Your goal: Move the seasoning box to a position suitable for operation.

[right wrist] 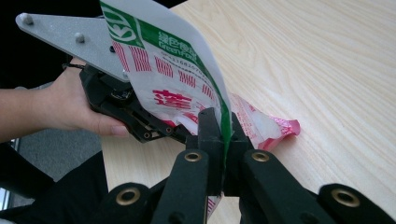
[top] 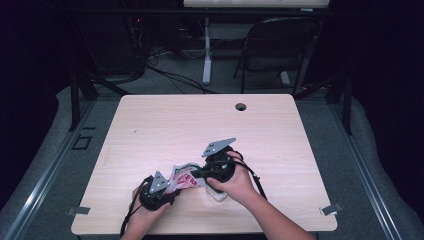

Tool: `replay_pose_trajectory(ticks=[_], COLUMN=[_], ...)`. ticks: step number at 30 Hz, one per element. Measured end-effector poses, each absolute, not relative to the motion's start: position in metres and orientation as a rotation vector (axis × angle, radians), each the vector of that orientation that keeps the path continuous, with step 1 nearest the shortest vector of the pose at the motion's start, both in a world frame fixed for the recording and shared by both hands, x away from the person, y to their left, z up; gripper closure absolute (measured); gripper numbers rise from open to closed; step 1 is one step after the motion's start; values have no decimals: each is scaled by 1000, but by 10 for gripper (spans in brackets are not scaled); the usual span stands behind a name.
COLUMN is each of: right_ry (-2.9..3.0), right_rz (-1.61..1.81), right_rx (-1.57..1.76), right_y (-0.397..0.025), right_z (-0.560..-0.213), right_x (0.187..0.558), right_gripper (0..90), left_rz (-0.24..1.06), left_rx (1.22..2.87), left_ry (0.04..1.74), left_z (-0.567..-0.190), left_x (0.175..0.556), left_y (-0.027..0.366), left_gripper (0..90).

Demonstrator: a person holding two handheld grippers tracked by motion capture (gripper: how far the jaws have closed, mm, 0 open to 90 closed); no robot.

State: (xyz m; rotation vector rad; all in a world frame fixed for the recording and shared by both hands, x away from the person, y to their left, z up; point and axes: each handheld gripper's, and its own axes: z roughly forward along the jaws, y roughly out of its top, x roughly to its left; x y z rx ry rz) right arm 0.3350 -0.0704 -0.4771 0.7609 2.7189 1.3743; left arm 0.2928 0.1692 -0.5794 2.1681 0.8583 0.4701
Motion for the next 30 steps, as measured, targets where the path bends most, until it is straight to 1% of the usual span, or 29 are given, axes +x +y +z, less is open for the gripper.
replay_pose_trajectory(ticks=[12, 21, 30], right_ry=[2687, 2652, 2617], right_rz=[1403, 1413, 1412], right_rx=[746, 732, 739], right_y=[-72, -77, -91], right_z=[-469, -464, -462], right_x=[334, 336, 340], right_gripper=[900, 899, 898], left_rz=[529, 599, 610], left_rx=[2162, 2167, 2179], left_ry=[850, 834, 796], left_z=[-568, -561, -557], left_x=[292, 296, 308], left_y=[169, 162, 150], left_gripper=[554, 559, 560])
